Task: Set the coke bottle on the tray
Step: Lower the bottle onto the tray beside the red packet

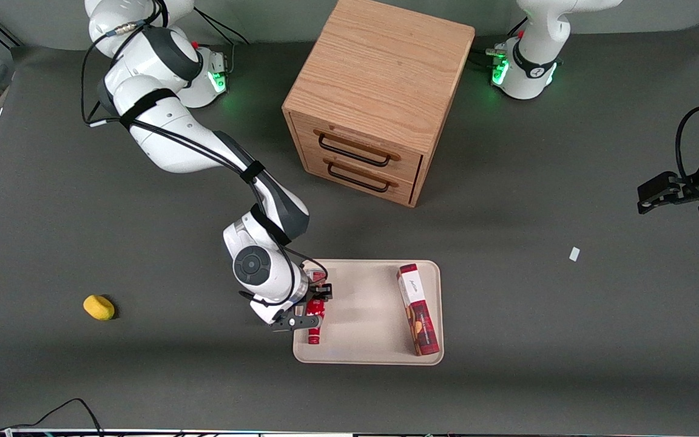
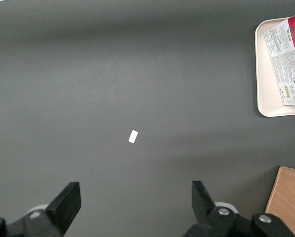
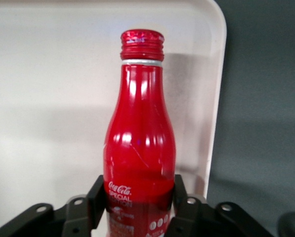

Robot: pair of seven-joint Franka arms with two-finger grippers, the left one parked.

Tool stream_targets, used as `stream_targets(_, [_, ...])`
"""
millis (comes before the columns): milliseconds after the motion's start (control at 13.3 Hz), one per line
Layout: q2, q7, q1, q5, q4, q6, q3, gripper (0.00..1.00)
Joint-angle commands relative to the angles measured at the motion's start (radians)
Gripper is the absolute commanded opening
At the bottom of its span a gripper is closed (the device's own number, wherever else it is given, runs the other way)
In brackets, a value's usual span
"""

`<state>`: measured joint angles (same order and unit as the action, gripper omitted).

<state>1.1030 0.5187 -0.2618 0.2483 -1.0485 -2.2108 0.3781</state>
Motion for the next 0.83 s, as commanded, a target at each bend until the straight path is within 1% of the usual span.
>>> stream_targets(0, [0.011, -0.002, -0.002, 0.043, 0.032, 0.000, 0.004, 1.00])
stream_targets(151, [-0.008, 0.007, 0.013, 0.043, 0.030, 0.003, 0.007, 1.00])
stream_targets(226, [-0.047, 0.017, 0.024, 0.040, 0.021, 0.020, 0.008, 1.00])
stream_targets(376, [-0.174, 0.015, 0.093, 0.031, -0.071, 0.088, 0.016, 1.00])
stream_targets(452, [-0.240, 0.012, 0.119, 0.029, -0.117, 0.130, 0.015, 1.00])
stream_targets(602, [-0.355, 0.021, 0.148, 0.029, -0.169, 0.263, -0.001, 1.00])
stream_targets(677, [-0.405, 0.009, 0.160, 0.031, -0.179, 0.323, -0.017, 1.00])
stream_targets(753, [-0.452, -0.003, 0.162, 0.031, -0.185, 0.388, -0.053, 1.00])
